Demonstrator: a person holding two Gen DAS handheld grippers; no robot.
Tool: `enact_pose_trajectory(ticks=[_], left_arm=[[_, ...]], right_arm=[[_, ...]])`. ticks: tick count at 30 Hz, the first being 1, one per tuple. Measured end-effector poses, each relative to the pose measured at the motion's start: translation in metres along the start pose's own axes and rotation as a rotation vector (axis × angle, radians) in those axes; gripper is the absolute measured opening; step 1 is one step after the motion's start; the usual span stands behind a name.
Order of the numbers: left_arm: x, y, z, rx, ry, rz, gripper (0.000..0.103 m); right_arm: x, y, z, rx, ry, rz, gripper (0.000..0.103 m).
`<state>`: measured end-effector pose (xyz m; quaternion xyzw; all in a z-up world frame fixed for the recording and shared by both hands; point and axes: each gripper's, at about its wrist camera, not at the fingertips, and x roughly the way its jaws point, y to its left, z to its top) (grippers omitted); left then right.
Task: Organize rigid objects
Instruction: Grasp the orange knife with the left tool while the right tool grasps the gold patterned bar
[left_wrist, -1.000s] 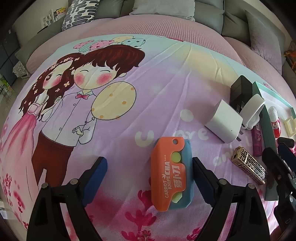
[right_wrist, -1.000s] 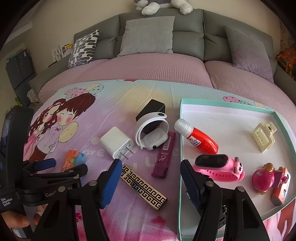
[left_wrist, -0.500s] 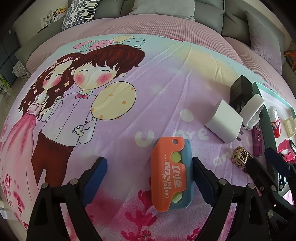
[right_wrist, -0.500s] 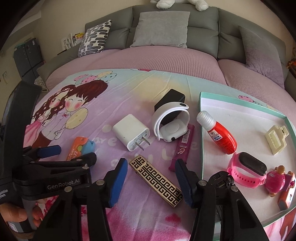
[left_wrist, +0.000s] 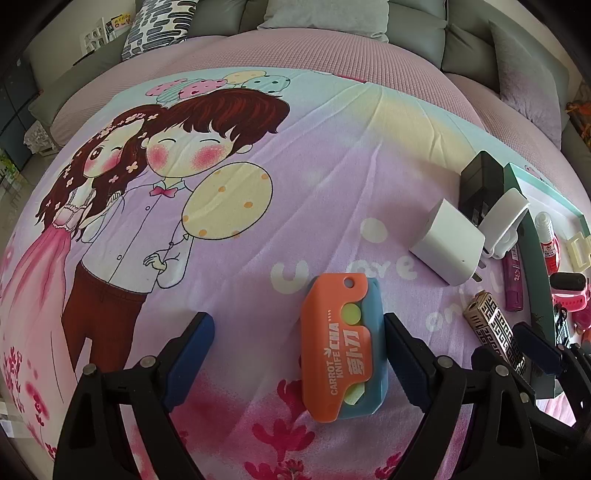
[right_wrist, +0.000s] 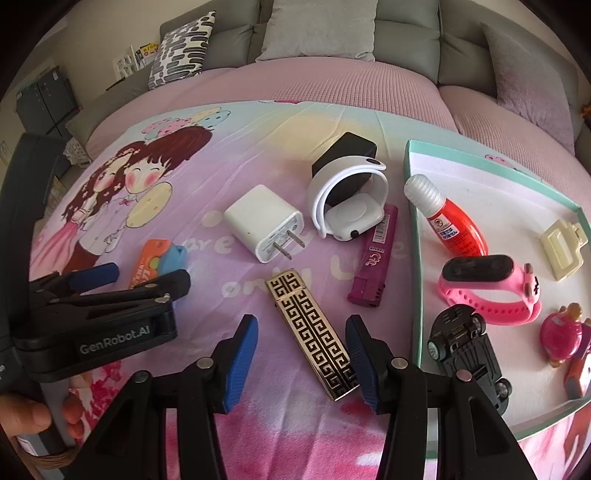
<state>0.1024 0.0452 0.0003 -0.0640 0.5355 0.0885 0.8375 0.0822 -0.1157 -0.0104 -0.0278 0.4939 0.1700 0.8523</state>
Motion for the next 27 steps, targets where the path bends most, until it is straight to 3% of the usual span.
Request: enact_pose_trajectory(ticks=[5,12,17,27], left_arm=[[0.002,0.001,0.001,-0.005,-0.001,0.001,0.091],[0.001,-0.002,-0.001,0.009,-0.006,0.014,0.091],[0.003,-0.008,-0.001,0.019,-0.012,0.028,0.091],[0.001,-0.012,-0.001,0.007,-0.011,0.035,0.091]], right_arm=[[-0.002,0.004,0.0,0.017,0.001,0.04,0.052],[0.006,0.006,-0.001,-0.013,-0.002,-0.046,0.037],[0.012,0.01,-0.001,-0.057,-0.011,-0.101,0.037],[0.01,0.006,-0.001,-0.028,-0.029,-0.111,0.029]])
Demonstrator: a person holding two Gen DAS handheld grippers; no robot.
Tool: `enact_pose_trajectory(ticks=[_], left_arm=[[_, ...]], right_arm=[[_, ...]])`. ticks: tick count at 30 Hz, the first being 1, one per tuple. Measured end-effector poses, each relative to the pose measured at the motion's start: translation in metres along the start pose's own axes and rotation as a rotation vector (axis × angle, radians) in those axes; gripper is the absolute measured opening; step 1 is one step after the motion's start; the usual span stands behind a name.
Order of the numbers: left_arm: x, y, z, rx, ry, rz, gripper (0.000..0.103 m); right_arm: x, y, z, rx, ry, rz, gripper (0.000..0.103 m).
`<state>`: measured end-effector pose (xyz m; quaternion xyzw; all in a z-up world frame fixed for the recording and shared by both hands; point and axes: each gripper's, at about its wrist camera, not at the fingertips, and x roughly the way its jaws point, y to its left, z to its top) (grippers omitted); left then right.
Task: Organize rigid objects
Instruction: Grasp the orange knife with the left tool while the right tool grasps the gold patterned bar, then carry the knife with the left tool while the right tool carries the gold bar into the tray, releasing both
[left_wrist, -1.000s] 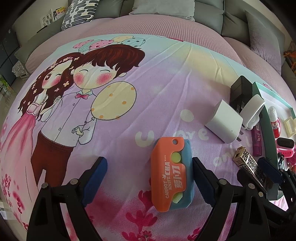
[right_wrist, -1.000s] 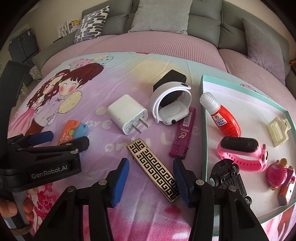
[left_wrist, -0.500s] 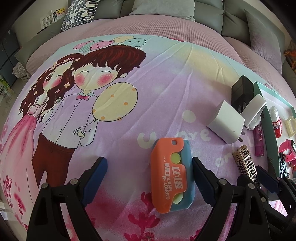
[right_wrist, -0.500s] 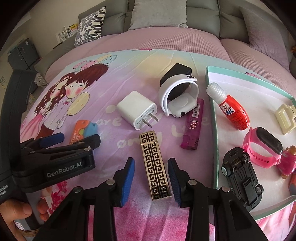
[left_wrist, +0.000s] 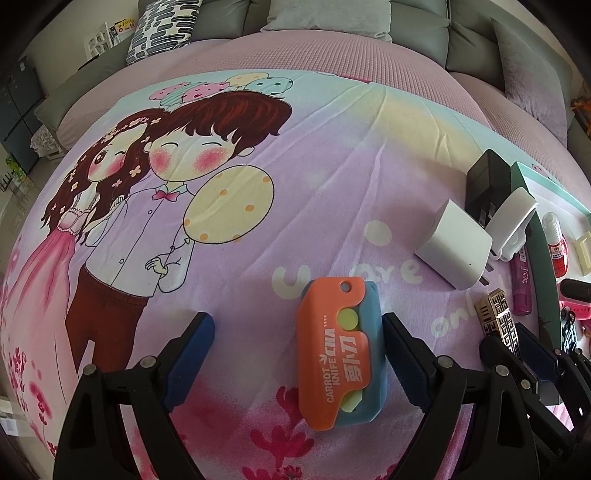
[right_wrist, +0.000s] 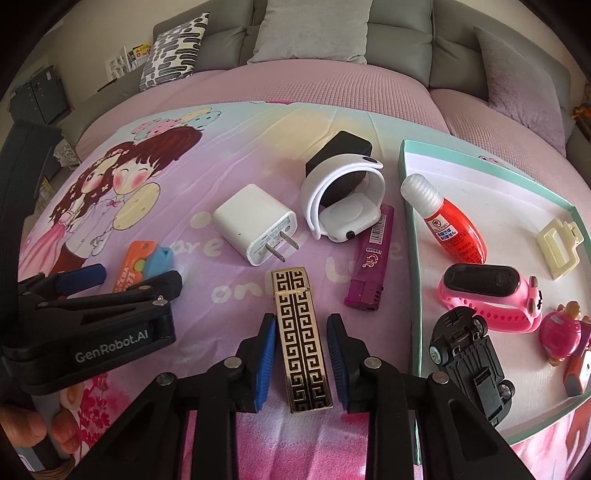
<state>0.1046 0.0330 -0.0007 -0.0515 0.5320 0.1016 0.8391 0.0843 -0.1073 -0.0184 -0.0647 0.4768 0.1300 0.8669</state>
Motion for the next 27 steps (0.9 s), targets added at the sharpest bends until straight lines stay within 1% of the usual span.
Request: enact_pose_trajectory(ticks=[4,7,9,12,13,15,17,22,27], left_arm=[[-0.002,0.0,0.0,0.007,-0.002,-0.006,0.089],[-0.004,0.0,0.002,0.021,-0.01,-0.022,0.078],[-0.008,-0.003,0.0,0.037,-0.017,-0.031,0.067],[-0.011,-0.007,-0.001,0.049,-0.024,-0.046,0.056],[-0.012,-0.007,-0.001,0.046,-0.025,-0.052,0.055],[-0.014,-0.008,-0.002,0.041,-0.029,-0.059,0.048],[-0.015,-0.008,-0.002,0.034,-0.031,-0.06,0.046],[-0.015,-0.009,-0.001,0.035,-0.032,-0.057,0.046],[-0.014,-0.007,0.002,0.035,-0.034,-0.059,0.046]], right_arm=[[0.001,0.002,0.001,-0.005,0.0,-0.007,0.029],[0.0,0.001,0.0,-0.002,-0.003,-0.003,0.029],[0.0,0.0,0.001,0.002,-0.004,0.0,0.029],[0.0,-0.003,0.001,0.017,-0.005,0.006,0.029],[0.0,-0.005,0.001,0.024,-0.006,0.009,0.027],[-0.001,-0.007,0.001,0.033,-0.006,0.013,0.026],[-0.001,-0.009,0.001,0.039,-0.006,0.015,0.024],[-0.002,-0.009,0.002,0.047,-0.007,0.025,0.023],[-0.004,-0.016,0.003,0.086,-0.012,0.073,0.022]])
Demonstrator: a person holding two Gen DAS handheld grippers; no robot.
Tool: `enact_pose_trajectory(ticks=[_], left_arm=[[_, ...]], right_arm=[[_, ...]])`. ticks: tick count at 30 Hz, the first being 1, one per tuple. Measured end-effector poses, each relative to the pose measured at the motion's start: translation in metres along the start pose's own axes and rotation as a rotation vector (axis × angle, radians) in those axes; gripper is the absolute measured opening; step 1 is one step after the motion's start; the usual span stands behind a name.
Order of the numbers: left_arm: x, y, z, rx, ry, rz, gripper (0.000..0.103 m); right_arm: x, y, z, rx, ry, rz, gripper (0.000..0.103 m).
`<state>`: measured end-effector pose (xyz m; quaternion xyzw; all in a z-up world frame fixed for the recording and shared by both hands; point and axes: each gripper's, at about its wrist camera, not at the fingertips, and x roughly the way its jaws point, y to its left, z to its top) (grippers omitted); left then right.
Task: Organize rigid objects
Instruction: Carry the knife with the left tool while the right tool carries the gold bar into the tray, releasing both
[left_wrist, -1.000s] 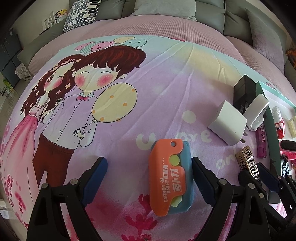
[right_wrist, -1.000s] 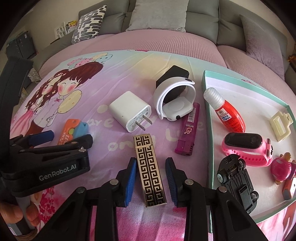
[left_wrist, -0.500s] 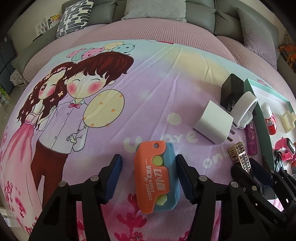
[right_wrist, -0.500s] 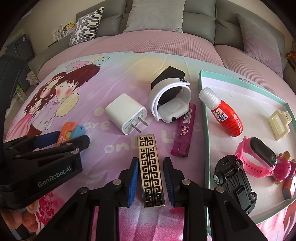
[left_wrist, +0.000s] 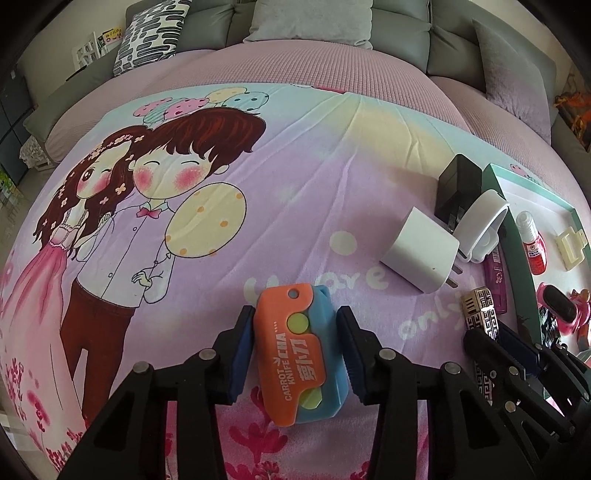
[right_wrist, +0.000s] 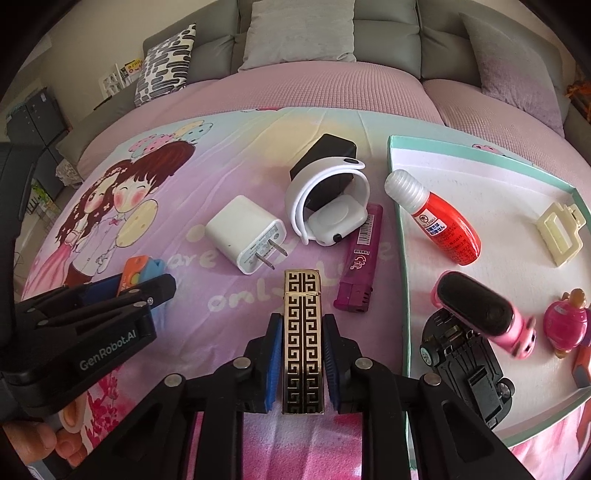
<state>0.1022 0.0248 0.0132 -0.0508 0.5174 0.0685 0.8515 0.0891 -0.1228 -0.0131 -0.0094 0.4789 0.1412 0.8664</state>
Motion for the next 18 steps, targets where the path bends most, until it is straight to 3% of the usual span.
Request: enact_pose_trajectory(ticks=[5,18], left_arm=[[-0.004,0.001,0.002,-0.003,-0.013,-0.007,0.046],[-0.024,0.002,0.007,-0.013,-0.072,-0.045,0.045]], right_arm=[[-0.008,-0.003,0.002,0.036,-0.027,0.063,0.022],[-0.031,-0.002,0.008,0.056,-0.111,0.111,0.022]])
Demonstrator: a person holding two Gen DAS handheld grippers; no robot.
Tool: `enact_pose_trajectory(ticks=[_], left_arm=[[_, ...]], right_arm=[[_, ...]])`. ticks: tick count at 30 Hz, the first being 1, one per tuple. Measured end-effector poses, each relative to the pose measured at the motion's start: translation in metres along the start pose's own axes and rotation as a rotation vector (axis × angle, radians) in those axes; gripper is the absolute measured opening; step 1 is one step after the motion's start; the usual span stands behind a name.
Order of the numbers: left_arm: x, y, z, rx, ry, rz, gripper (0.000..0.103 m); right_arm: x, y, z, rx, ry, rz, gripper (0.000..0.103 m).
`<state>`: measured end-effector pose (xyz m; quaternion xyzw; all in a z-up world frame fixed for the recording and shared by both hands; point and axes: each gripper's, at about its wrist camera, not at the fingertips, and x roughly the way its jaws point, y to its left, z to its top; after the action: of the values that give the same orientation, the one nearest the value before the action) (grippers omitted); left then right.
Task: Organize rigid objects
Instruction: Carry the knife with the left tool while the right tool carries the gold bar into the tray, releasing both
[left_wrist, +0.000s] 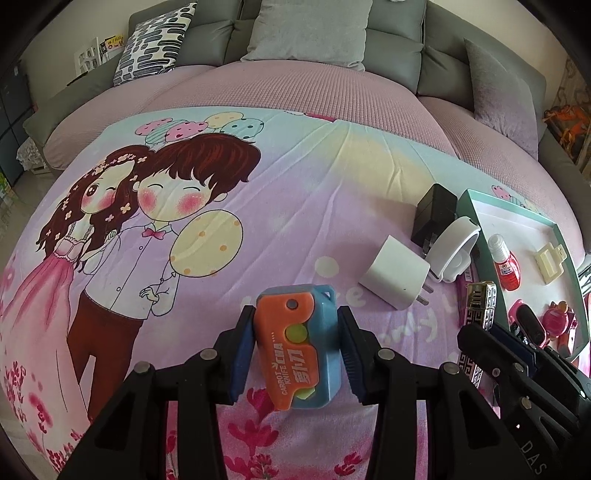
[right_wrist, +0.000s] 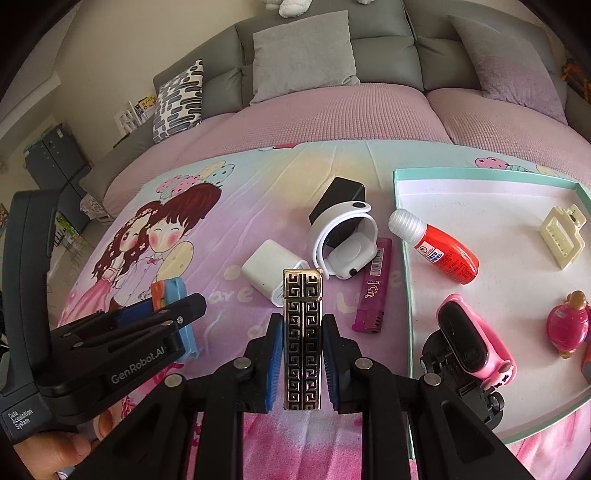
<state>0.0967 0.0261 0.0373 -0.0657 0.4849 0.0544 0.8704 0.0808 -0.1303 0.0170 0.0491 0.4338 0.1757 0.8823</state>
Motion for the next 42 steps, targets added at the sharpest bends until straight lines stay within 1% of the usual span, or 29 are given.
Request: enact_pose_trajectory(ticks=[10,14,21,27,30,33,42], left_arm=[[-0.026,0.004,0.005,-0.017,-0.075,-0.023,0.043],[-0.036,0.005,0.007,-0.02,-0.103,-0.029,0.043],[-0.042,0.003,0.009,-0.019,-0.117,-0.042,0.043],[-0.052,-0.005,0.011,-0.006,-0.142,-0.062,0.043],[-0.057,-0.013,0.014,0.009,-0.153,-0.076,0.043],[-0.062,-0.027,0.016,0.036,-0.162,-0.102,0.043],[-0.069,-0.084,0.026,0.149,-0.171,-0.169,0.043]], right_arm=[[-0.019,0.001,0.005,0.006,-0.062,0.004,0.022],[-0.02,0.0,0.006,0.008,-0.062,0.004,0.022],[-0.023,-0.001,0.006,0.012,-0.075,0.005,0.022],[-0.037,-0.008,0.01,0.031,-0.118,-0.001,0.022],[-0.05,-0.018,0.014,0.049,-0.157,-0.009,0.022],[-0.061,-0.033,0.016,0.084,-0.188,-0.039,0.022],[-0.083,-0.099,0.015,0.228,-0.236,-0.175,0.022]])
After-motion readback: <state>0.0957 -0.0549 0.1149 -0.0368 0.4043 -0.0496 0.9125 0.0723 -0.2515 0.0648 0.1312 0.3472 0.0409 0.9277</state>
